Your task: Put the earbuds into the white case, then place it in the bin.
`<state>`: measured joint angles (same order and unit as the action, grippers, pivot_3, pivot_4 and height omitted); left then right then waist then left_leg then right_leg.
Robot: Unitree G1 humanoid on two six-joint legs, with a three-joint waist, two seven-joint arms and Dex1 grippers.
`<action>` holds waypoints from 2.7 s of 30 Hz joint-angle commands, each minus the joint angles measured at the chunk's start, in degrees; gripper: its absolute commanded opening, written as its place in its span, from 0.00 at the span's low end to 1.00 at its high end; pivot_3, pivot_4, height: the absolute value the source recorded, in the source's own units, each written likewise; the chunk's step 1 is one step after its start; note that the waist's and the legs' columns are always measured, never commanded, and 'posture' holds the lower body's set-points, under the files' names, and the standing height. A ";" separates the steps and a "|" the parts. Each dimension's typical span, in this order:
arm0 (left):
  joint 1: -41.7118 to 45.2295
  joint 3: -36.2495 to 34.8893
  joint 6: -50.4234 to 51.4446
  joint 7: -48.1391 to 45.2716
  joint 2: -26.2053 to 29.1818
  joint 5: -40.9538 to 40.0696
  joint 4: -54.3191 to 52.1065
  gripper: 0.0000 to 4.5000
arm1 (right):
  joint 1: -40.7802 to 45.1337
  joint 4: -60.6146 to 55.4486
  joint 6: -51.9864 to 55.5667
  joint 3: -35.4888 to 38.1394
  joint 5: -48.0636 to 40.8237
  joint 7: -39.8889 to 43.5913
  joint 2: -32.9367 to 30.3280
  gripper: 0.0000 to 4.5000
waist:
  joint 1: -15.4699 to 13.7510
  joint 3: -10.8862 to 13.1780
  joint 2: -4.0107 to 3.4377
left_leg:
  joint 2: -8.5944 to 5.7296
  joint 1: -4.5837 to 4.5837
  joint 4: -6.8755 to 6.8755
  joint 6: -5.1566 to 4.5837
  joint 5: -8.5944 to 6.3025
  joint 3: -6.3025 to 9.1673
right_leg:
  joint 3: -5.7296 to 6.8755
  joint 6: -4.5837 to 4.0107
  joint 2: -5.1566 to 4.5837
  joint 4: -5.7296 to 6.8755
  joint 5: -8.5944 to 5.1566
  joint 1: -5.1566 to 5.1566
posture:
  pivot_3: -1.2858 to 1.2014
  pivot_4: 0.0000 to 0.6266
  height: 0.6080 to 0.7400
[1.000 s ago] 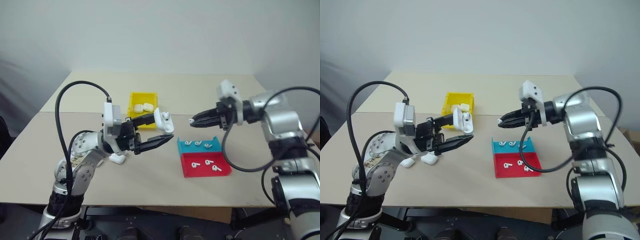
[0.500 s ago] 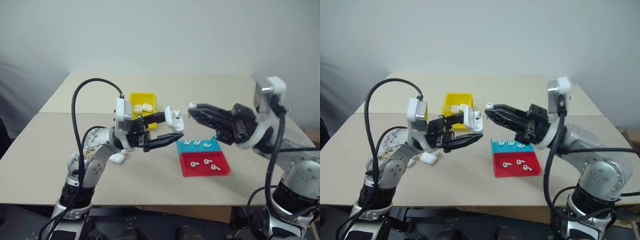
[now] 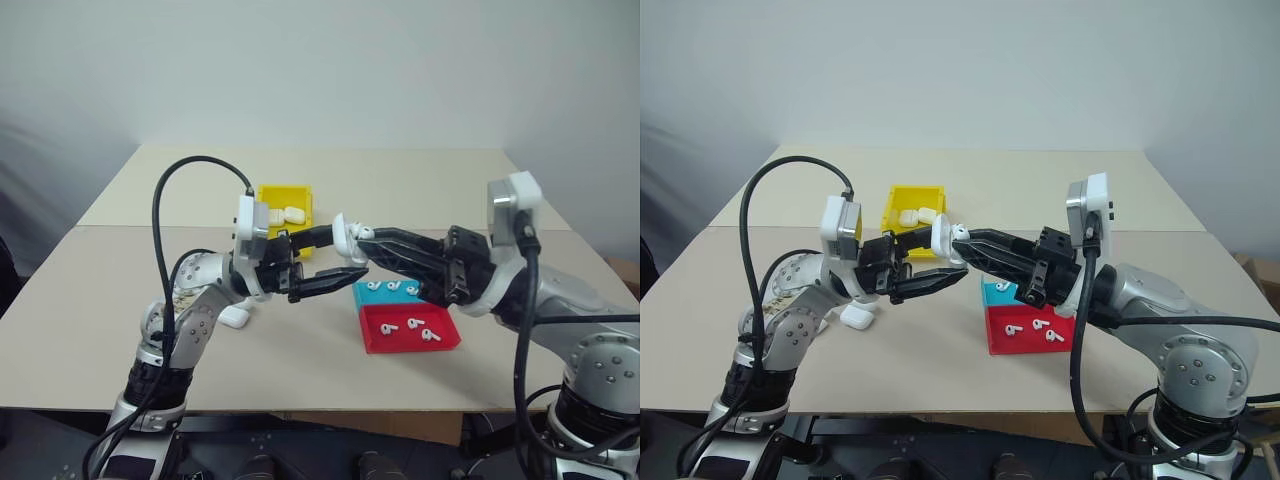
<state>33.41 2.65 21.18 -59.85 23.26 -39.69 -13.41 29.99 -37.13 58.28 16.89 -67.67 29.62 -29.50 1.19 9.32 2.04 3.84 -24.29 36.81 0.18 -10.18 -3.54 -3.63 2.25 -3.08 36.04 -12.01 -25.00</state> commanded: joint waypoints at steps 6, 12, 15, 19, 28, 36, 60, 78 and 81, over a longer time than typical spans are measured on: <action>-0.31 -0.99 -0.51 1.24 -0.46 -0.55 -3.45 0.61 | -1.62 -1.87 -6.09 -3.11 1.84 2.12 -4.55 0.14 | -0.04 0.00 0.00 | 0.00 0.00 0.00 0.00 0.00 0.00 | 0.00 -0.14 0.00 0.00 -0.09 0.00 | 0.52 0.24 1.00; -0.19 -0.93 -0.75 1.28 -0.51 -0.43 -3.23 0.61 | -2.44 -1.75 -8.73 -3.29 2.43 3.57 -7.54 0.58 | -0.11 0.00 0.01 | 0.00 0.00 0.00 0.00 0.00 0.00 | 0.00 -0.18 0.00 -0.01 -0.11 0.00 | 0.52 0.24 1.00; -0.12 -0.89 -0.92 1.17 -0.54 -0.36 -3.01 0.61 | -2.93 -1.90 -9.91 -2.53 2.21 3.84 -8.81 0.58 | -0.16 0.00 0.01 | 0.00 0.00 0.00 0.00 0.00 0.00 | 0.00 -0.19 0.00 -0.02 -0.12 0.00 | 0.52 0.24 1.00; 0.23 -0.55 -1.40 1.18 -1.00 0.34 -1.89 0.61 | -4.20 -1.30 -10.89 1.08 0.33 5.59 -12.15 0.58 | -0.28 0.01 0.02 | -0.01 -0.01 0.00 0.00 0.00 0.00 | 0.00 -0.19 -0.01 -0.04 -0.13 0.01 | 0.52 0.24 1.00; 0.50 5.12 -5.02 3.90 -5.09 9.18 3.20 0.61 | 3.37 2.59 -11.06 -1.36 4.98 9.14 -21.21 0.14 | -0.12 0.01 0.02 | -0.02 0.02 0.01 0.00 0.00 -0.01 | -0.02 -0.20 -0.01 -0.06 -0.13 0.03 | 0.52 0.24 1.00; 1.85 8.91 -7.63 5.47 -10.48 13.90 6.54 0.61 | 20.04 5.13 -5.18 -17.53 13.40 12.77 -24.32 0.01 | -0.07 0.01 0.01 | -0.01 -0.07 -0.01 -0.02 -0.01 -0.01 | -0.03 -0.21 -0.01 -0.10 -0.13 -0.05 | 0.52 0.24 1.00; 0.58 -0.55 -5.90 27.04 -11.24 21.39 5.61 0.61 | 2.11 1.18 -3.24 3.07 13.40 6.31 -19.77 0.01 | -0.73 0.01 0.01 | -0.05 -0.08 0.01 -0.03 -0.02 0.01 | -0.01 0.14 -0.04 -0.09 0.07 -0.01 | 0.52 0.24 1.00; 35.70 -5.93 -23.09 61.56 -15.72 39.88 76.43 0.69 | -4.71 -7.77 -7.35 -5.58 23.73 -10.79 -10.35 0.00 | -0.47 0.02 0.03 | -0.19 -0.37 -0.04 -0.16 -0.04 0.06 | 0.07 0.28 -0.11 -0.32 0.19 -0.13 | 0.52 0.24 1.00; 36.79 -6.25 -24.34 61.47 -15.85 39.95 79.60 0.91 | -4.93 -8.19 -7.39 -5.67 24.00 -10.96 -10.06 0.00 | -0.48 0.02 0.03 | -0.22 -0.41 -0.12 -0.17 -0.08 0.06 | 0.07 0.21 -0.14 -0.35 0.21 -0.15 | 0.52 0.24 1.00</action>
<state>68.31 -3.16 -1.06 1.43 7.50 -0.05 65.96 24.52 -43.21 52.85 10.34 -43.97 18.98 -39.69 0.70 9.34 2.07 3.61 -24.71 36.69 0.01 -10.26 -3.48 -3.55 2.44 -3.23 35.69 -11.79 -25.17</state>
